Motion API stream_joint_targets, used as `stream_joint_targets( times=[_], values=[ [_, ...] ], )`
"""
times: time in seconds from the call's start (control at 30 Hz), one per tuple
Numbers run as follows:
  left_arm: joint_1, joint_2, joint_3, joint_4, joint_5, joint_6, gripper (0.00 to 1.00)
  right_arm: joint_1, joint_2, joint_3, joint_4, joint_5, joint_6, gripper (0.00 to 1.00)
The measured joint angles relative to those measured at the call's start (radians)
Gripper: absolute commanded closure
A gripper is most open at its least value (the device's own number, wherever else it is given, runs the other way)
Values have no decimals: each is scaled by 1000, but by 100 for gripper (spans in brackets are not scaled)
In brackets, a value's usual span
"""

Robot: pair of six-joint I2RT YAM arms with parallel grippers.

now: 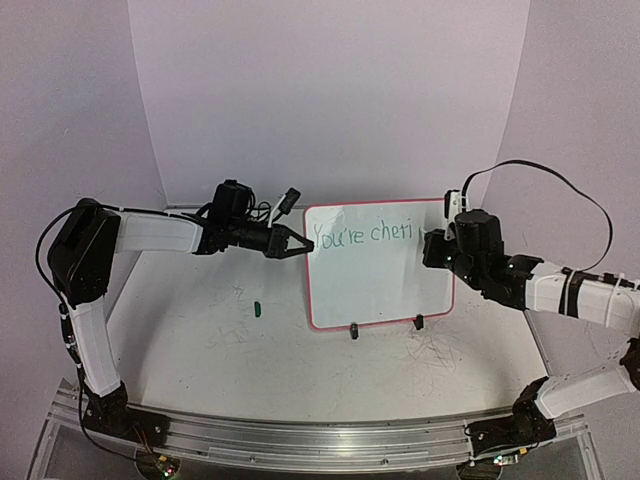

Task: Write a sentence on the whiteboard
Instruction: Pick up the sentence from the whiteboard.

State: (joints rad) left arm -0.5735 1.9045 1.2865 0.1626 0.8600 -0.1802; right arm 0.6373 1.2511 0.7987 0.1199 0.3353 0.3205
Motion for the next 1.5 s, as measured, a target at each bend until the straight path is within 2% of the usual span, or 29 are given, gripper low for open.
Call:
stream_joint_targets(
  times=[0.73, 1.5],
  values=[
    [0, 0, 0, -1, -1, -2, 100, -2, 42, 43, 2, -12, -18, 100],
    [-2, 0, 0, -1, -3, -2, 100, -2, 26, 18, -9, -37, 4, 100]
  ],
)
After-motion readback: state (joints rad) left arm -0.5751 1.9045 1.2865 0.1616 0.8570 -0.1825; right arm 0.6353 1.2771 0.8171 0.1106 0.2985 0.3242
